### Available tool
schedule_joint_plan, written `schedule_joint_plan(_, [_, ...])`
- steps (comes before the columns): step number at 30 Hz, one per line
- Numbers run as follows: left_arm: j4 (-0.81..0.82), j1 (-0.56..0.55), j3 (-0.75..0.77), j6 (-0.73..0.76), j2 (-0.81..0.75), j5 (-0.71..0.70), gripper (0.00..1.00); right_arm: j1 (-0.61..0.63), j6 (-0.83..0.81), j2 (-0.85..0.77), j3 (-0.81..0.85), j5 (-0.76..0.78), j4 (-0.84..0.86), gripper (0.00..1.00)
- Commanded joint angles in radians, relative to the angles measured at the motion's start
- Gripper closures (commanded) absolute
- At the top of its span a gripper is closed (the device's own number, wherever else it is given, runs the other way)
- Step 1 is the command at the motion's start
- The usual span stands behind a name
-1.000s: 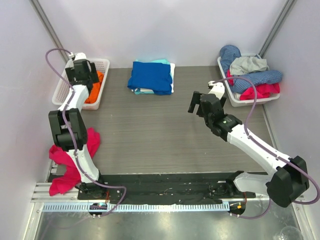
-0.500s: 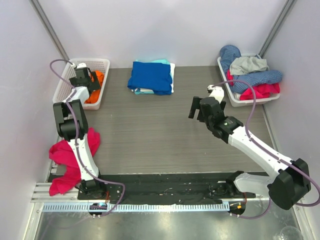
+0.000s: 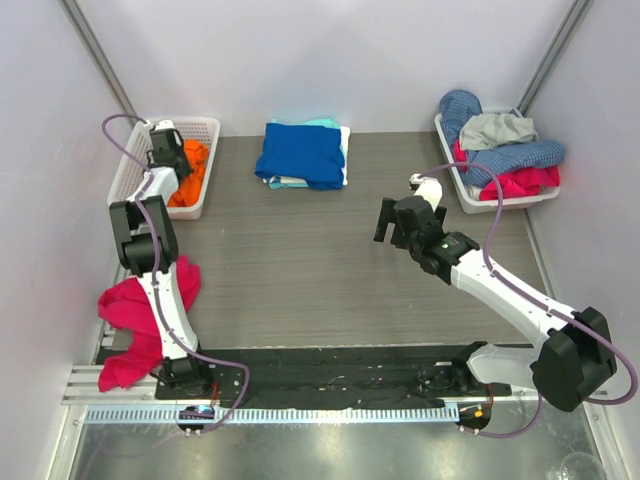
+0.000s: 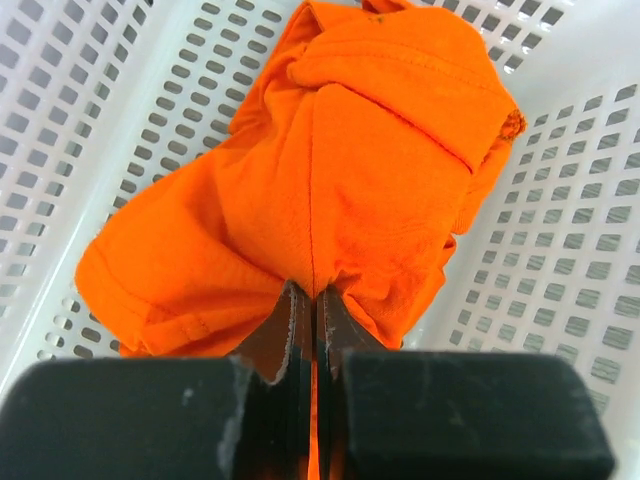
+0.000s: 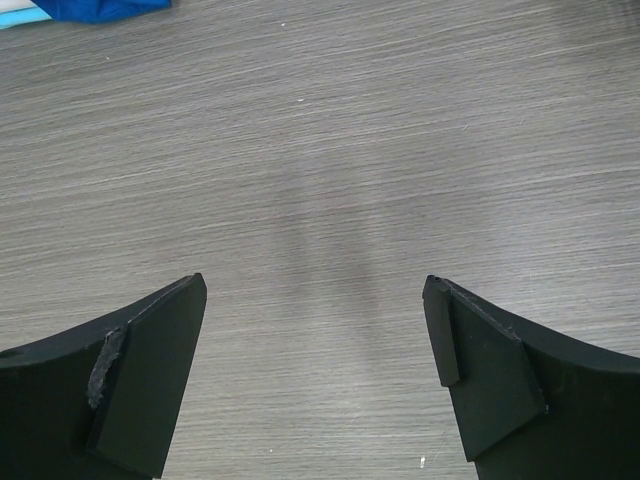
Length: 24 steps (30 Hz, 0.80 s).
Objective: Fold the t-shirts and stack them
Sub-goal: Grab the tshirt from the pile
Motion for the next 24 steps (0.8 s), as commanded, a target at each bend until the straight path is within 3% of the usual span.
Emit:
schedule_joint_plan(1, [-0.015, 0.007, -0.013, -0.034, -0.047, 0.037, 1.0, 0.004, 0.02, -0.03, 0.016, 0.001, 0.002, 0.0])
schedule_joint_plan(8, [0.049, -0.056, -0.294, -0.171, -0.395, 0.017, 1.0, 0.01, 0.07, -0.087, 0.006, -0.028, -0.007, 0.0])
schedule_joint_plan(11, [0.051, -0.095, -0.342, -0.179, -0.564, -0.009, 1.0, 0.017, 0.077, -0.122, 0.013, -0.025, -0.023, 0.0])
schedule_joint_plan(13, [0.031, -0.104, -0.319, -0.176, -0.644, -0.026, 1.0, 0.018, 0.077, -0.151, 0.021, -0.022, -0.046, 0.0])
schedule_joint_plan(20, [-0.219, -0.134, 0.061, -0.193, -0.715, 0.101, 1.0, 0.018, 0.086, -0.239, 0.038, -0.009, -0.093, 0.0])
schedule_joint_plan(24, [-0.331, -0.295, 0.144, -0.168, -0.777, 0.115, 1.0, 0.02, 0.096, -0.271, 0.049, 0.005, -0.109, 0.0])
